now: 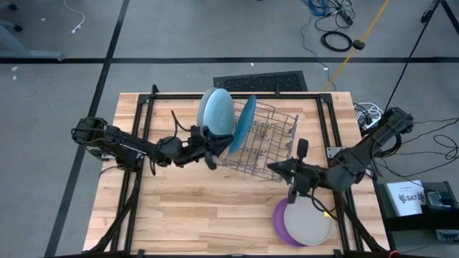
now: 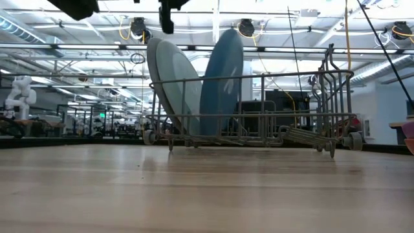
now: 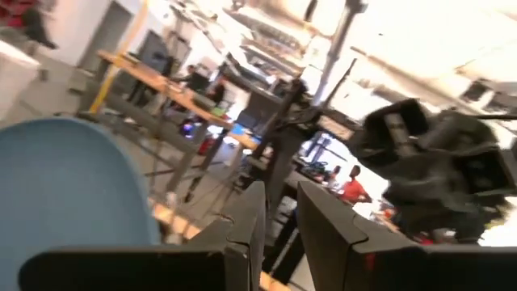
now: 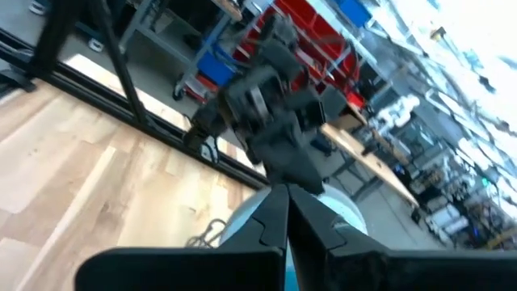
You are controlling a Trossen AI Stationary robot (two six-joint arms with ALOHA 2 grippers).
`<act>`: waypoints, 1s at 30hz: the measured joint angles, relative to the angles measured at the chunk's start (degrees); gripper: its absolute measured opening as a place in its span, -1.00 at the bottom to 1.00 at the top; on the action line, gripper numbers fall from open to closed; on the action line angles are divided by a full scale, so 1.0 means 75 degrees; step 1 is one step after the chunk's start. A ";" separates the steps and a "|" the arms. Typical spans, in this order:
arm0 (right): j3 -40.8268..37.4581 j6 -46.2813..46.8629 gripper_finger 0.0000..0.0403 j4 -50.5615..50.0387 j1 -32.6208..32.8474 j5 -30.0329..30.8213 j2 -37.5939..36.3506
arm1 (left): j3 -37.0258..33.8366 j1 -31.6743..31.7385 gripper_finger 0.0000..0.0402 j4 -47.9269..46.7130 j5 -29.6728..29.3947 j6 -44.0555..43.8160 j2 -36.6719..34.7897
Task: Sort dishes
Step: Put the dark blue plate into the dish rack
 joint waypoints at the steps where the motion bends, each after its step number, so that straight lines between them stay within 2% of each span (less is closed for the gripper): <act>1: 0.0001 0.0148 -1.00 -0.0056 -0.0123 -0.0004 0.0026 | 0.0058 0.0000 -0.63 -0.0021 0.0114 0.0001 0.0000; 9: 0.0003 0.1638 -1.00 -0.1461 -0.1558 -0.0040 0.0547 | 0.0495 -0.0205 -0.63 -0.0008 0.0784 0.0892 -0.0122; 16: 0.0003 0.2958 -1.00 -0.2220 -0.2957 -0.0217 0.1000 | 0.0725 -0.0716 -0.63 -0.0283 0.1011 0.2109 -0.0838; 21: 0.0003 0.3457 -1.00 -0.2249 -0.4013 -0.0234 0.1375 | 0.0725 -0.1227 -0.63 -0.0962 0.0509 0.2809 -0.1458; 24: 0.0003 0.3535 -1.00 -0.2139 -0.4622 -0.0719 0.1639 | 0.0728 -0.1549 -0.63 -0.1359 0.0051 0.3169 -0.1694; 30: 0.0003 0.2680 -1.00 -0.0570 -0.5349 -0.1406 0.2237 | 0.0728 -0.1923 -0.63 -0.1860 -0.0529 0.3525 -0.1824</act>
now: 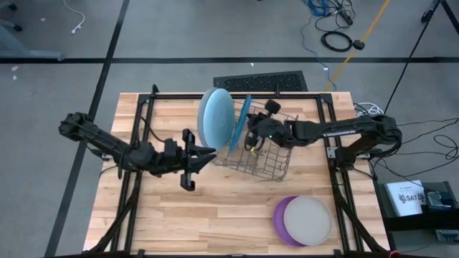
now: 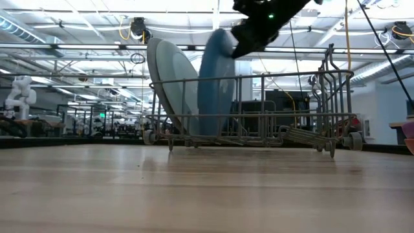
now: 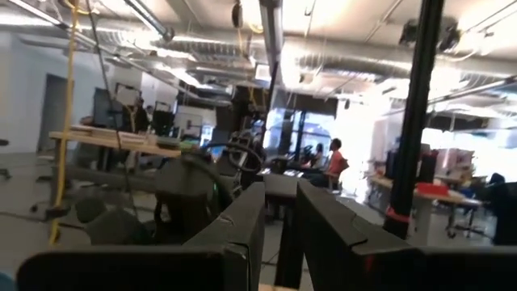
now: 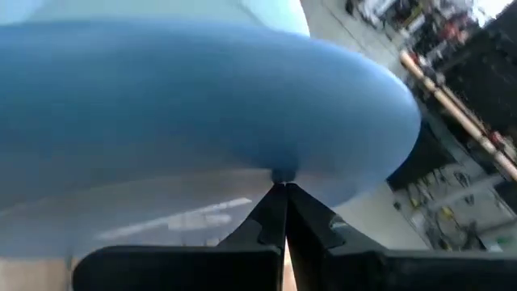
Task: Sort dishes
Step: Put the dark blue plate into the dish rack, then adjust the dish rack
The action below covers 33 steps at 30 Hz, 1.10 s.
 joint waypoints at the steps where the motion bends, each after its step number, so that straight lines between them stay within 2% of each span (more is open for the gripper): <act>1: 0.0000 -0.0180 -1.00 0.0401 -0.0070 -0.0198 0.0090 | 0.0000 -0.0032 -0.63 -0.0055 -0.0080 0.0012 0.0000; 5: 0.0000 -0.0628 -1.00 0.1471 -0.0343 -0.0809 0.0420 | -0.0003 -0.0076 -0.63 -0.0282 -0.0170 0.0015 0.0000; 14: 0.0000 -0.0999 -1.00 0.2288 -0.0657 -0.2536 0.0985 | -0.0003 -0.0067 -0.63 -0.0487 -0.0215 0.0117 0.0000; 20: 0.0003 -0.0966 -1.00 0.2454 -0.0666 -0.2982 0.1146 | -0.0003 -0.0073 -0.63 -0.0794 -0.0532 0.0198 0.0000; 26: 0.0007 -0.0740 -1.00 0.1587 -0.0099 -0.3028 0.0805 | -0.0003 -0.0217 -0.63 -0.1451 -0.1109 0.0196 0.0000; 33: 0.0009 0.0655 -1.00 -0.1080 0.0696 -0.3024 0.0314 | -0.0006 -0.0257 -0.63 -0.1844 -0.1355 0.0192 0.0000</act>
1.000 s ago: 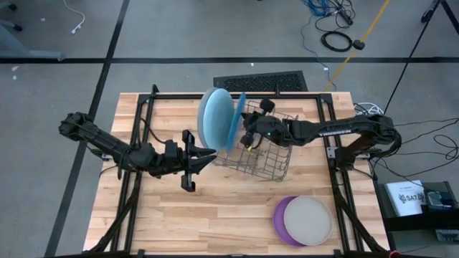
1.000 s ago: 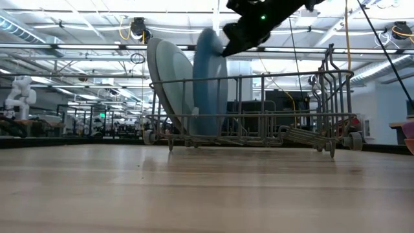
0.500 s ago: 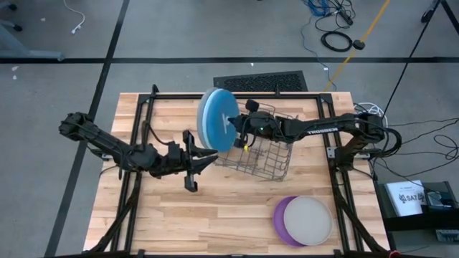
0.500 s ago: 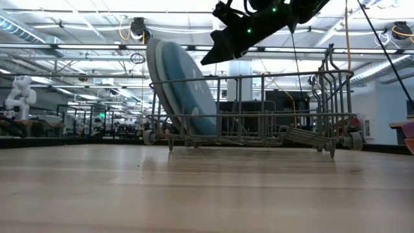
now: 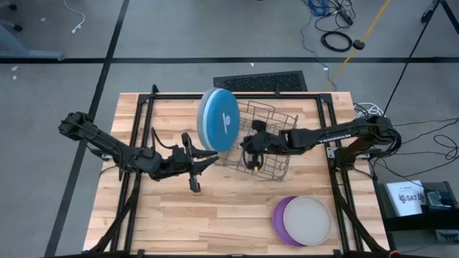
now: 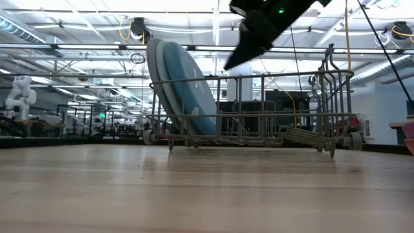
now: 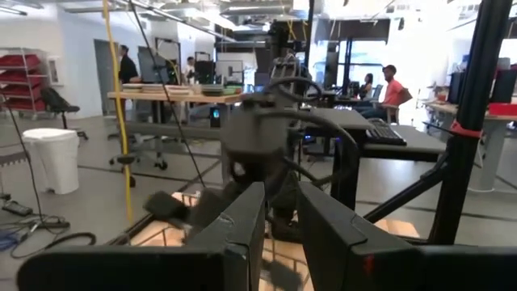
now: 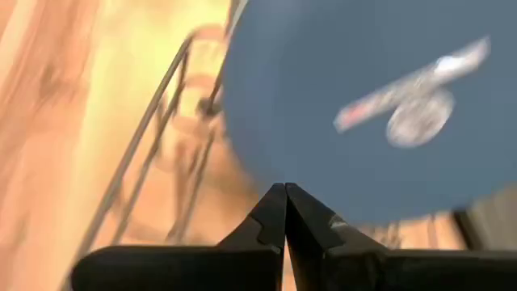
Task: Sort dishes
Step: Adjust the dish rack
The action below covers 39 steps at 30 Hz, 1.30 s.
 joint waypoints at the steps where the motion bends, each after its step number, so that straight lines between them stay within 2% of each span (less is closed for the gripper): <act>1: 0.0000 0.0210 -1.00 -0.0369 0.0107 0.0003 -0.0018 | 0.0000 0.0000 -0.63 -0.0016 0.0000 -0.0003 0.0000; 5: -0.0009 0.0597 -1.00 -0.1274 0.0513 0.0003 -0.0004 | 0.0000 0.0003 -0.63 -0.0033 -0.0018 0.0000 0.0000; 15: -0.0009 0.0711 -1.00 -0.1310 0.0718 -0.0099 0.0072 | 0.0000 0.0011 -0.63 -0.0091 -0.0021 -0.0269 0.0000; 22: -0.0009 0.0448 -1.00 -0.1350 0.0910 -0.0227 0.0110 | 0.0000 0.0009 -0.63 -0.2519 0.0067 -0.0588 0.0012; 26: -0.0009 0.0318 -1.00 -0.1349 0.1105 -0.0187 -0.0081 | 0.0000 0.0009 -0.63 -0.3586 0.0141 -0.0261 0.0193; 32: 0.0377 0.0312 -1.00 -0.1434 0.1414 -0.0120 -0.0685 | 0.0000 0.0340 -0.63 -0.4771 0.0032 -0.0261 0.0665; 39: 0.0890 -0.0004 -1.00 -0.1491 0.1859 -0.0123 -0.1374 | 0.0000 0.0538 -0.63 -0.5204 0.0038 -0.0139 0.1353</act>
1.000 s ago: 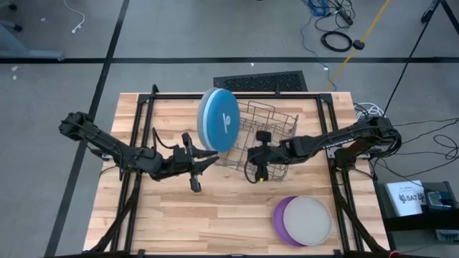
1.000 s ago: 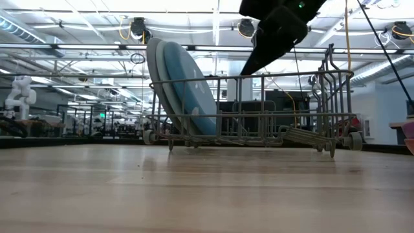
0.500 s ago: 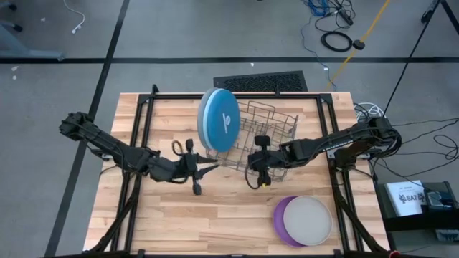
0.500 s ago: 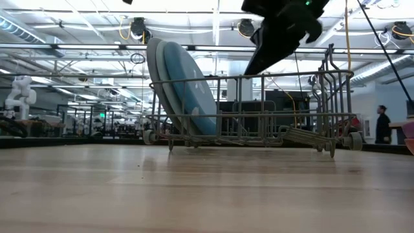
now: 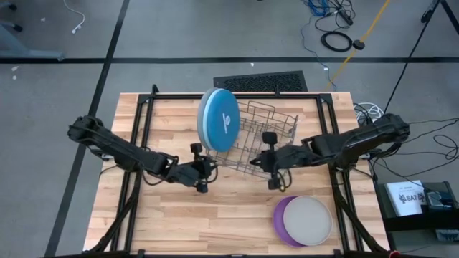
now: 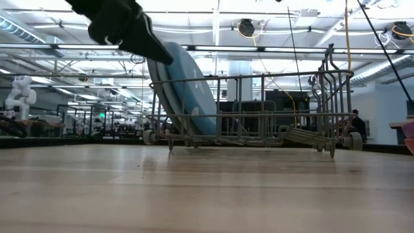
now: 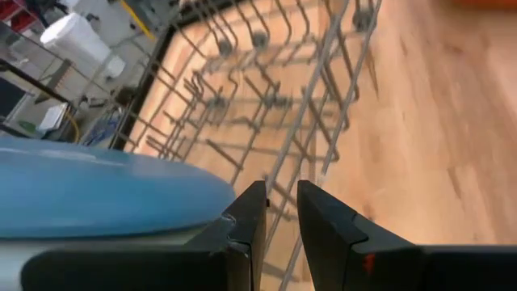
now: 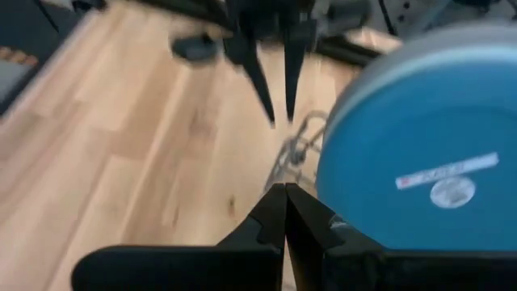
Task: Sort dishes
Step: Adjust the dish rack
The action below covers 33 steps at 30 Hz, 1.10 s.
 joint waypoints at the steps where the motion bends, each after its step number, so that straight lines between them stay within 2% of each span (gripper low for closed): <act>1: 0.0040 -0.0018 -1.00 -0.0012 0.0043 0.0000 -0.0068 | 0.0000 0.0011 -0.63 -0.0012 0.0000 0.0008 0.0064; 14: 0.0104 -0.0056 -1.00 -0.0041 0.0220 0.0210 -0.0303 | 0.0003 0.0183 -0.63 -0.0008 -0.0204 0.0745 0.0230; 18: 0.0104 -0.0056 -1.00 -0.0040 0.0220 0.0207 -0.0303 | 0.0006 0.0298 -0.61 -0.0004 0.0188 0.0742 0.0232; 21: 0.0104 -0.0056 -1.00 -0.0039 0.0219 0.0207 -0.0303 | 0.0006 0.0346 -0.49 0.0134 0.0387 0.0518 0.0232; 24: 0.0104 -0.0041 -1.00 -0.0040 0.0220 0.0207 -0.0303 | 0.0015 0.0360 -0.28 0.0339 0.0662 0.0353 0.0232; 28: 0.0104 -0.0024 -1.00 -0.0040 0.0262 0.0208 -0.0303 | 0.0015 0.0349 -0.04 -0.0166 0.0563 0.0372 0.0232; 33: 0.0104 -0.0021 -1.00 -0.0038 0.0313 0.0201 -0.0300 | 0.0015 0.0352 0.01 -0.0462 0.0262 0.0402 0.0232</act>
